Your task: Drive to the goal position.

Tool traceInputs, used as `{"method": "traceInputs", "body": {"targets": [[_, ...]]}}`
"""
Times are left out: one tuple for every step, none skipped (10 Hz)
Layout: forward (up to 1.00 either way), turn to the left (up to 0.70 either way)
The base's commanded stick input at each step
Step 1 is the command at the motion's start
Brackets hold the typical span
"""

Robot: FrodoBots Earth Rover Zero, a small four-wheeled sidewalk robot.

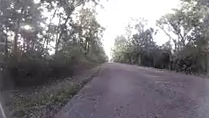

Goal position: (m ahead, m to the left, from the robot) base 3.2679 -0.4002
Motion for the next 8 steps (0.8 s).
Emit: {"method": "traceInputs", "body": {"targets": [[0.05, 0.00], [0.05, 0.00], [0.05, 0.00], [0.05, 0.00], [0.05, 0.00], [0.05, 0.00], [0.05, 0.00], [0.05, 0.00]]}}
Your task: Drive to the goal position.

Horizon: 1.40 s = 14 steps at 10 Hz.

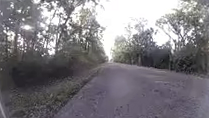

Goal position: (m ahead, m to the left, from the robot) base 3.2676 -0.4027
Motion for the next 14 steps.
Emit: {"method": "traceInputs", "body": {"targets": [[0.05, 0.00], [0.05, 0.00], [0.05, 0.00], [0.05, 0.00], [0.05, 0.00], [0.05, 0.00], [0.05, 0.00], [0.05, 0.00], [0.05, 0.00], [0.05, 0.00], [0.05, 0.00], [0.05, 0.00], [0.05, 0.00], [0.05, 0.00]]}}
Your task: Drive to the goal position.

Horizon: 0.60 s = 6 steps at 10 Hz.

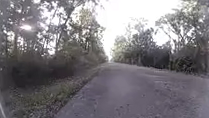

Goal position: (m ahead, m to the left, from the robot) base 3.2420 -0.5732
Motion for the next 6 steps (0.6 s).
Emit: {"method": "traceInputs", "body": {"targets": [[0.05, 0.00], [0.05, 0.00], [0.05, 0.00], [0.05, 0.00], [0.05, 0.00], [0.05, 0.00]]}}
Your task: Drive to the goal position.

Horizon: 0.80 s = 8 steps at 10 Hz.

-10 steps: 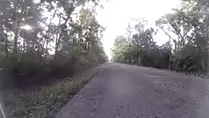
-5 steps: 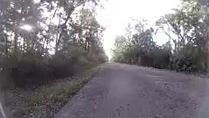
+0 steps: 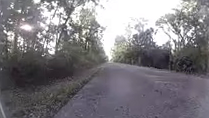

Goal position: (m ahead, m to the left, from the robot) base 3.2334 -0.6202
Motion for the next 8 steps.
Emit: {"method": "traceInputs", "body": {"targets": [[0.05, 0.00], [0.05, 0.00], [0.05, 0.00], [0.05, 0.00], [0.05, 0.00], [0.05, 0.00], [0.05, 0.00], [0.05, 0.00]]}}
